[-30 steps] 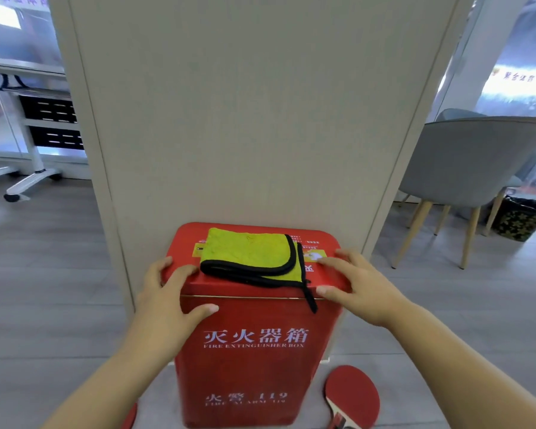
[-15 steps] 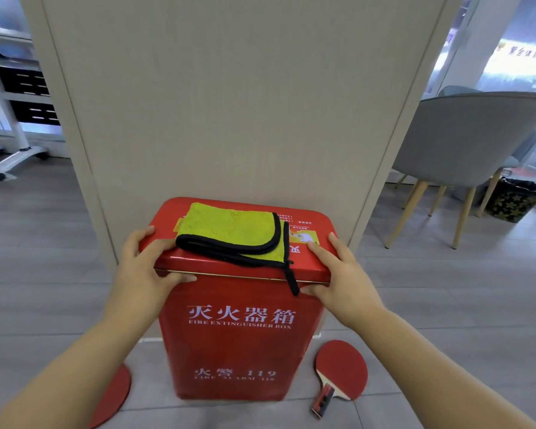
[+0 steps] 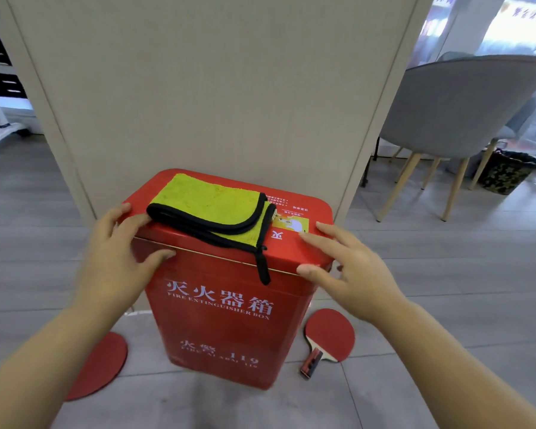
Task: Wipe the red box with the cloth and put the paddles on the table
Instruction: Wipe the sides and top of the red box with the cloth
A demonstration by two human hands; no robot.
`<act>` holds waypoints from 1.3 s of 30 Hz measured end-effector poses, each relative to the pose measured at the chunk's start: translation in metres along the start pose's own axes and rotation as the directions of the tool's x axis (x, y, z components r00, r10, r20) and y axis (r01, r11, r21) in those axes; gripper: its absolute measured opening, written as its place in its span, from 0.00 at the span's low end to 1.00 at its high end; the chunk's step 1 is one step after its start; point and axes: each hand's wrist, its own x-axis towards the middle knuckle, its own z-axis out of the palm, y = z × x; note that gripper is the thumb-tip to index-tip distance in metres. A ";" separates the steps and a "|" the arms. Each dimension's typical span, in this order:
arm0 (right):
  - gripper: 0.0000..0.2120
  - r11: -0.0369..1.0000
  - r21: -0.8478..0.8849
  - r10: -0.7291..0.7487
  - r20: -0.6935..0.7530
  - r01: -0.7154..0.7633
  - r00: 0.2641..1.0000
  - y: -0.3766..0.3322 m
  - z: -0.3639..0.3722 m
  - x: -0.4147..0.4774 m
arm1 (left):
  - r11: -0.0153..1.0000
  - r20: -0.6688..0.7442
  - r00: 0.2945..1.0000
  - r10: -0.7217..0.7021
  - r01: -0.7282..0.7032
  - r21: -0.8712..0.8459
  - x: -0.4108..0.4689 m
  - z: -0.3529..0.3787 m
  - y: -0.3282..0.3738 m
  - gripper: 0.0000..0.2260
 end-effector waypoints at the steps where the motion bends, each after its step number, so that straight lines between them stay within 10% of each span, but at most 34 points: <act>1: 0.35 1.000 0.029 -0.007 -0.034 0.008 0.999 0.007 -0.002 0.002 | 0.998 -0.042 0.998 0.042 -0.041 0.044 -0.008 -0.001 0.006 0.25; 6: 0.27 0.996 0.083 -0.011 -0.127 0.022 0.992 0.041 -0.004 0.033 | 0.975 -0.201 0.958 0.203 -0.179 0.131 -0.045 0.006 0.050 0.21; 13: 0.25 0.978 0.206 -0.065 0.154 0.032 0.986 0.063 -0.007 0.088 | 0.808 0.011 0.818 0.576 -0.571 0.148 -0.065 0.052 0.126 0.22; 25: 0.24 0.813 0.581 -0.096 0.175 -0.024 0.980 0.063 0.015 0.093 | 0.751 0.111 0.925 0.364 -0.361 0.552 -0.080 0.098 0.165 0.32; 39: 0.26 0.830 0.537 0.174 0.008 -0.151 0.985 0.023 0.030 0.040 | 0.846 0.050 0.855 0.516 -0.517 0.132 -0.096 0.061 0.125 0.26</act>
